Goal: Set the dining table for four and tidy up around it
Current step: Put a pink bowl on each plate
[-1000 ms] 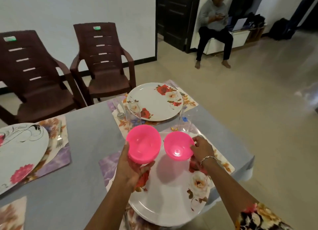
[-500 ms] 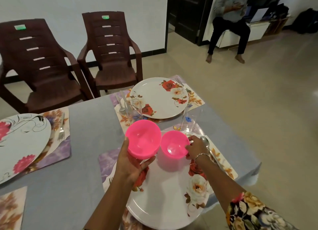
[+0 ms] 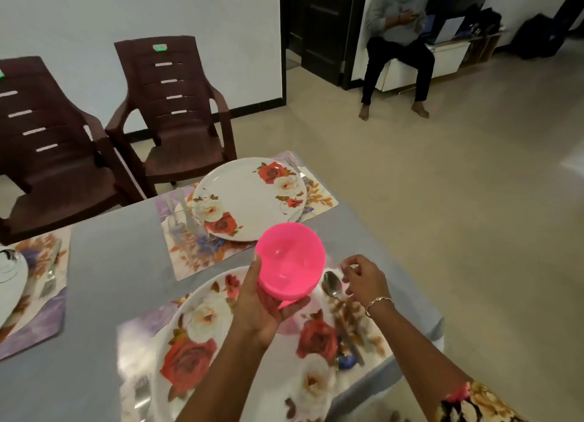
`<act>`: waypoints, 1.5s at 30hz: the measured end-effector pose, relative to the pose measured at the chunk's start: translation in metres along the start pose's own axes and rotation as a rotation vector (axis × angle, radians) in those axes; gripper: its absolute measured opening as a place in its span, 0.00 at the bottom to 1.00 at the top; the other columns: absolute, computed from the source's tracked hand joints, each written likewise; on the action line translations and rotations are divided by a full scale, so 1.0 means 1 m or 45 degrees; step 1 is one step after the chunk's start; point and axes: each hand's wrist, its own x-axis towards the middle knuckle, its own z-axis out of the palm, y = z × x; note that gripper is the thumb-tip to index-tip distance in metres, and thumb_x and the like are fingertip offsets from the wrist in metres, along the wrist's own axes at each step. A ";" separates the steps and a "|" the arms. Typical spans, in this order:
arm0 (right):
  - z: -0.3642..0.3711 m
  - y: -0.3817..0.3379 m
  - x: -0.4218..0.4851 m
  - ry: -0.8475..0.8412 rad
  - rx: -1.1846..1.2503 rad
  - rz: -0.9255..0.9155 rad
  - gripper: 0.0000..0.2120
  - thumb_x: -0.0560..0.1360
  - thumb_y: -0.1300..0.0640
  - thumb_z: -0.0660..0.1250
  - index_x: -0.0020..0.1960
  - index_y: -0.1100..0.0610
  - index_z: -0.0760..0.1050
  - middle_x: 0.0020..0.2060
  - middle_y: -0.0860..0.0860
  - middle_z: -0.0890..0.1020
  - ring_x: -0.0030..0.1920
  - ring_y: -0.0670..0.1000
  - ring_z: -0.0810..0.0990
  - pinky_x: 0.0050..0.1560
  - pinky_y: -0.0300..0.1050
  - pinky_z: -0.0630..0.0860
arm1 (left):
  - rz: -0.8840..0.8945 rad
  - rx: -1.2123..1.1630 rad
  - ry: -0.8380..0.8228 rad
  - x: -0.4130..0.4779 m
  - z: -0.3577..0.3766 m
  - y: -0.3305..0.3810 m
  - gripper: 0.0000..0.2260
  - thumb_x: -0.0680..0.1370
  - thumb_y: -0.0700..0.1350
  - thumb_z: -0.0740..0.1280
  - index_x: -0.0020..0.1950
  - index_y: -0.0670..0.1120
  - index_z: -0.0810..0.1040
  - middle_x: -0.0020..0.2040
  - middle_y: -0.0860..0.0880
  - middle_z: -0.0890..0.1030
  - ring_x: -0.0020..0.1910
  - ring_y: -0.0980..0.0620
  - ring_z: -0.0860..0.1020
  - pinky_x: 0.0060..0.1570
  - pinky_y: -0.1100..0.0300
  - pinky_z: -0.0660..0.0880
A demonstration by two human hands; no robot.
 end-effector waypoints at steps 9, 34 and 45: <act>-0.169 0.059 0.081 -0.100 0.168 -0.037 0.02 0.76 0.59 0.63 0.45 0.56 0.74 0.31 0.52 0.78 0.26 0.51 0.74 0.24 0.38 0.71 | -0.091 0.039 -0.067 0.057 0.160 -0.112 0.19 0.77 0.56 0.59 0.64 0.48 0.72 0.59 0.39 0.77 0.57 0.36 0.76 0.39 0.40 0.78; -0.320 0.010 0.395 -0.498 -0.133 -0.443 0.06 0.77 0.52 0.62 0.53 0.51 0.72 0.31 0.52 0.78 0.27 0.48 0.74 0.27 0.39 0.72 | 0.124 -0.083 0.119 0.317 0.388 -0.150 0.13 0.77 0.57 0.60 0.54 0.50 0.75 0.54 0.41 0.79 0.50 0.40 0.79 0.39 0.44 0.80; -0.281 -0.070 0.556 -0.756 -0.115 -0.616 0.06 0.76 0.53 0.63 0.53 0.52 0.72 0.28 0.52 0.75 0.21 0.39 0.72 0.24 0.36 0.69 | 0.325 -0.178 0.299 0.405 0.446 -0.077 0.14 0.76 0.58 0.60 0.55 0.51 0.74 0.55 0.42 0.79 0.50 0.41 0.80 0.38 0.47 0.80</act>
